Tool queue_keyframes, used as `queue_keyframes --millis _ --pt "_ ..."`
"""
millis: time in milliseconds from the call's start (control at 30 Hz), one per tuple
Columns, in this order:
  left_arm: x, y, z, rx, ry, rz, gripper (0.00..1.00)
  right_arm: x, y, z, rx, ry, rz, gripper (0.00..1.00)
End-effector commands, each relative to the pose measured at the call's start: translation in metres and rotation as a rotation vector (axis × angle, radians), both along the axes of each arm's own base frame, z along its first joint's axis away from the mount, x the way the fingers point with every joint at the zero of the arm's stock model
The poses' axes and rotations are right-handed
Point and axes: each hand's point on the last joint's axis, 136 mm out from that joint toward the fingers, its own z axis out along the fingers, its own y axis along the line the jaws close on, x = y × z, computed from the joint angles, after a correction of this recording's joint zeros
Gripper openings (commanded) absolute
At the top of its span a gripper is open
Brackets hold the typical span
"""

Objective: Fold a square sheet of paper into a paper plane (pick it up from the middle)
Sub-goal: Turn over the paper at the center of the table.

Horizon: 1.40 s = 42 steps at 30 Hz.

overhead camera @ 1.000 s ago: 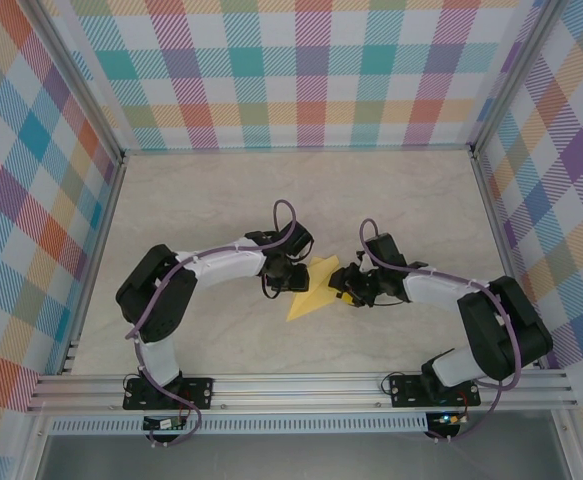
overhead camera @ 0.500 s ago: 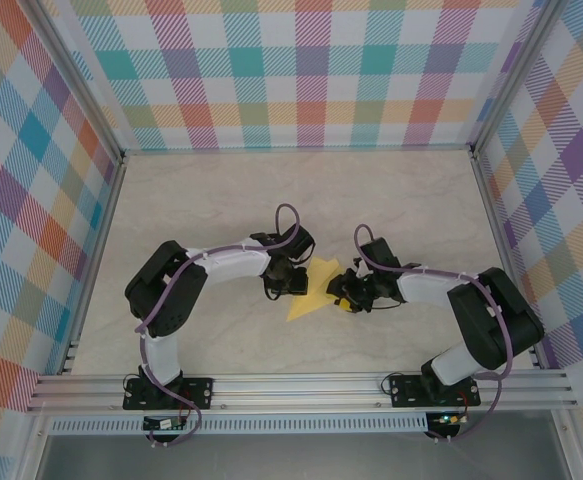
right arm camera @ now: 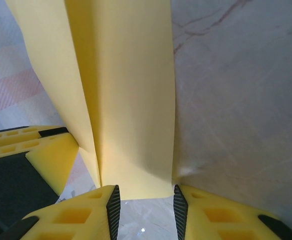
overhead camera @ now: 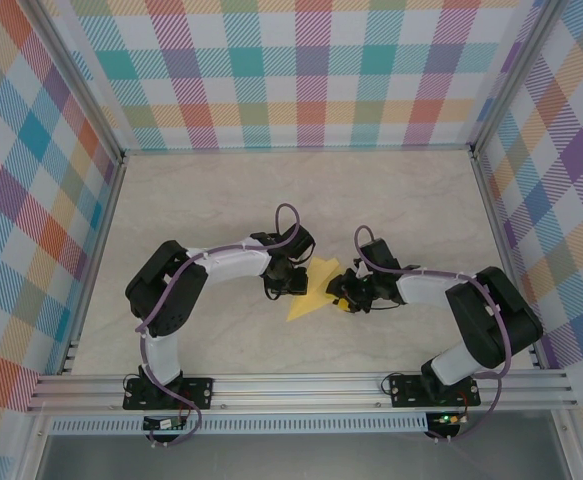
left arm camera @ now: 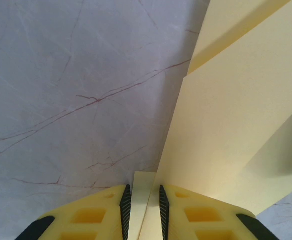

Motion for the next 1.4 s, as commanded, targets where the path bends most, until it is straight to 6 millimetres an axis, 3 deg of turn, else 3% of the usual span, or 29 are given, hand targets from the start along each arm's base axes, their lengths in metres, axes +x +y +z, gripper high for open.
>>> queue_keyframes --millis 0,467,1000,1367 --pt "-0.003 0.000 -0.007 0.006 0.034 -0.008 0.24 0.013 0.007 -0.001 0.026 -0.045 -0.030 0.36" --pt "-0.003 0.000 -0.009 0.007 0.038 0.000 0.23 0.029 0.012 0.027 0.071 -0.174 -0.037 0.34" --pt "-0.001 0.001 -0.001 -0.008 0.021 0.034 0.23 0.042 0.027 0.025 0.079 -0.204 -0.006 0.41" --pt "-0.002 0.003 0.006 -0.020 0.007 0.056 0.23 0.051 0.039 0.019 0.047 -0.250 0.004 0.39"
